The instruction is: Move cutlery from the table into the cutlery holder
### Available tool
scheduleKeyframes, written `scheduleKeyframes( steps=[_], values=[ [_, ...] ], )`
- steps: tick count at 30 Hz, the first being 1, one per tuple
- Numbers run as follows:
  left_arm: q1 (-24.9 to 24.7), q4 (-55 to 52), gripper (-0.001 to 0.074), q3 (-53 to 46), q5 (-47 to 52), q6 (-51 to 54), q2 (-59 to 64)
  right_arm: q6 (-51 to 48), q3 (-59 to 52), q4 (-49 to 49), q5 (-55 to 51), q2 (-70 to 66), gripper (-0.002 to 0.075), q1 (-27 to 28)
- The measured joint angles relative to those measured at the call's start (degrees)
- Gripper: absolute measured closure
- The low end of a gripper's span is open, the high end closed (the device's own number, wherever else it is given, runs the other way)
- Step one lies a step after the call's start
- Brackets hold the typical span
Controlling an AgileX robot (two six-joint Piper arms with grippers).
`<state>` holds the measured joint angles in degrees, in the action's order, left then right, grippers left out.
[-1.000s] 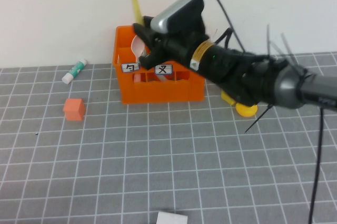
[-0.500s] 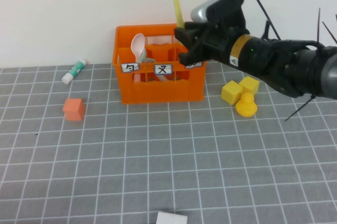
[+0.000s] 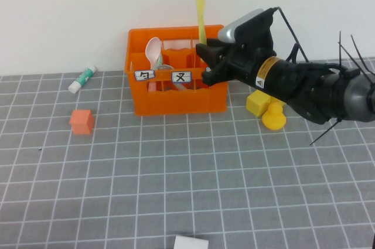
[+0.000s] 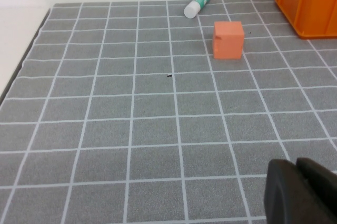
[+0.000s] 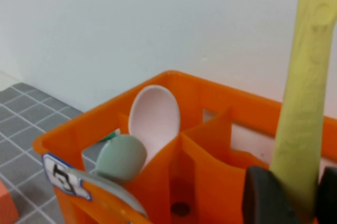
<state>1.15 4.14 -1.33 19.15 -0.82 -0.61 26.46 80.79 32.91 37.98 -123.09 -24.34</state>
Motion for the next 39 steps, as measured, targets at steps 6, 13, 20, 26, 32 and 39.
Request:
scheduleKeyframes(
  steps=[6,13,20,26,32,39],
  values=[
    [0.0,0.0,0.0736,0.0,0.0,0.1,0.0,-0.7,-0.1,-2.9,0.3,-0.6,0.0521,0.0],
    [0.0,0.0,0.0736,0.0,0.0,0.1,0.0,-0.8,-0.1,-3.1,0.0,-0.6,0.0449,0.0],
    [0.0,0.0,0.0736,0.0,0.0,0.1,0.0,-0.8,-0.1,-2.7,0.0,-0.6,0.0424,0.0],
    [0.0,0.0,0.0736,0.0,0.0,0.1,0.0,7.3,-0.1,7.2,2.8,0.5,0.0437,0.0],
    [0.0,0.0,0.0736,0.0,0.0,0.1,0.0,15.3,-3.8,18.0,7.7,10.8,0.0587,-0.4],
    [0.0,0.0,0.0736,0.0,0.0,0.1,0.0,14.4,-16.0,18.1,-4.1,29.3,0.0718,-0.6]
  ],
)
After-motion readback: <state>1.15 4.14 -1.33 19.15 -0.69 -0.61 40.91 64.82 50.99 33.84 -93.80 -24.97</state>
